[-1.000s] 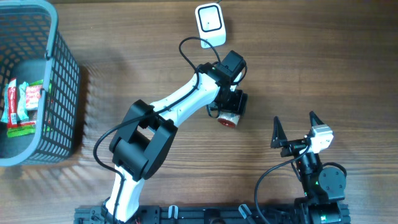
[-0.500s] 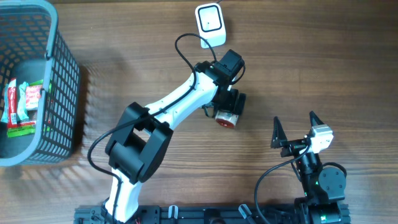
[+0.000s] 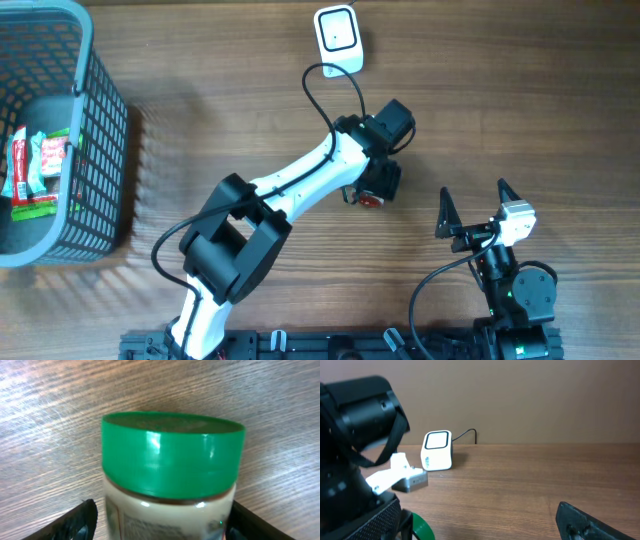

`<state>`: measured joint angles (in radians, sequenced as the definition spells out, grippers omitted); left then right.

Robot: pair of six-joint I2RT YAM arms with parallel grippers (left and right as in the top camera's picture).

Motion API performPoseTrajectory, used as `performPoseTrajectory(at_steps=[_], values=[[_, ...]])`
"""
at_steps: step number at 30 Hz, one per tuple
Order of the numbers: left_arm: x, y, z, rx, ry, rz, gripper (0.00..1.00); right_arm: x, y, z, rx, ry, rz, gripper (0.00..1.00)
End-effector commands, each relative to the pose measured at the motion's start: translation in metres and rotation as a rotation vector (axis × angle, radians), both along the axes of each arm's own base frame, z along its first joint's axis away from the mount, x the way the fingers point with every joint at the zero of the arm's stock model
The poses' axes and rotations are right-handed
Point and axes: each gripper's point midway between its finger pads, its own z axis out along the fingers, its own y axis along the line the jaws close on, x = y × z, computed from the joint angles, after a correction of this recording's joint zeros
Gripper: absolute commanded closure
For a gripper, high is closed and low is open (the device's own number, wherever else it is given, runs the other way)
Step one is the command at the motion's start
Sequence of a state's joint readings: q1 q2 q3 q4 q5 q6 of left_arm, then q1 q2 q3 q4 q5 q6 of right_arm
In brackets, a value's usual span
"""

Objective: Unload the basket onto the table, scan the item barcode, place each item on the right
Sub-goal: 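Rotate the jar under the scanner, then set it on the table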

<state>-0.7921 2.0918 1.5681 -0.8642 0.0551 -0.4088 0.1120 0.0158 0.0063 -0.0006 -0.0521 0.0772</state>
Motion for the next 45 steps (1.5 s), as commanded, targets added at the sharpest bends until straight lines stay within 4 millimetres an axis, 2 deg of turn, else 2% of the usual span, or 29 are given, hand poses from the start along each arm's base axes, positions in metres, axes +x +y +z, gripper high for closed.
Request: performPoseTrajectory(at_steps=[1, 5, 9, 12, 13, 14, 16, 21, 23, 27, 32, 37, 40, 43, 45], values=[[-0.001, 0.011, -0.003, 0.028, -0.022, 0.111, 0.28, 0.000, -0.001, 0.001, 0.004, -0.005, -0.003, 0.00], [-0.007, 0.006, -0.003, -0.009, 0.033, 0.222, 0.29, 0.000, -0.001, 0.001, 0.004, -0.005, -0.003, 0.00], [-0.016, -0.006, 0.001, -0.096, 0.146, 0.340, 0.27, 0.000, -0.001, 0.001, 0.004, -0.005, -0.003, 0.00], [-0.010, -0.005, 0.005, -0.104, 0.136, 0.344, 0.06, 0.000, -0.001, 0.001, 0.004, -0.005, -0.003, 0.00], [-0.008, -0.003, 0.005, -0.103, 0.132, 0.349, 0.00, 0.000, -0.001, 0.001, 0.004, -0.004, -0.003, 0.00], [-0.006, -0.002, 0.006, -0.100, 0.126, 0.353, 0.00, 0.000, -0.001, 0.001, 0.004, -0.005, -0.003, 0.00], [-0.001, 0.002, 0.005, -0.083, 0.101, 0.362, 0.00, 0.000, -0.001, 0.001, 0.004, -0.004, -0.003, 0.00], [0.015, 0.012, 0.005, -0.038, 0.003, 0.382, 0.08, 0.000, -0.001, 0.001, 0.004, -0.004, -0.003, 0.00], [0.014, 0.012, 0.005, -0.037, 0.005, 0.381, 0.17, 0.000, -0.001, 0.001, 0.004, -0.005, -0.003, 0.00], [0.013, 0.012, 0.004, -0.025, -0.001, 0.377, 0.26, 0.000, -0.001, 0.001, 0.004, -0.005, -0.003, 0.00], [0.008, 0.006, 0.004, -0.026, -0.009, 0.327, 0.29, 0.000, -0.001, 0.001, 0.004, -0.005, -0.003, 0.00], [0.005, 0.004, 0.004, -0.013, -0.021, 0.286, 0.28, 0.000, -0.001, 0.001, 0.004, -0.005, -0.003, 0.00], [0.002, 0.006, 0.003, -0.002, -0.013, 0.283, 0.34, 0.000, -0.001, 0.001, 0.004, -0.004, -0.003, 0.00], [-0.001, 0.008, 0.003, 0.009, -0.006, 0.279, 0.34, 0.000, -0.001, 0.001, 0.004, -0.004, -0.003, 0.00], [0.000, 0.007, 0.003, 0.008, -0.007, 0.279, 0.28, 0.000, -0.001, 0.001, 0.004, -0.004, -0.003, 0.00]])
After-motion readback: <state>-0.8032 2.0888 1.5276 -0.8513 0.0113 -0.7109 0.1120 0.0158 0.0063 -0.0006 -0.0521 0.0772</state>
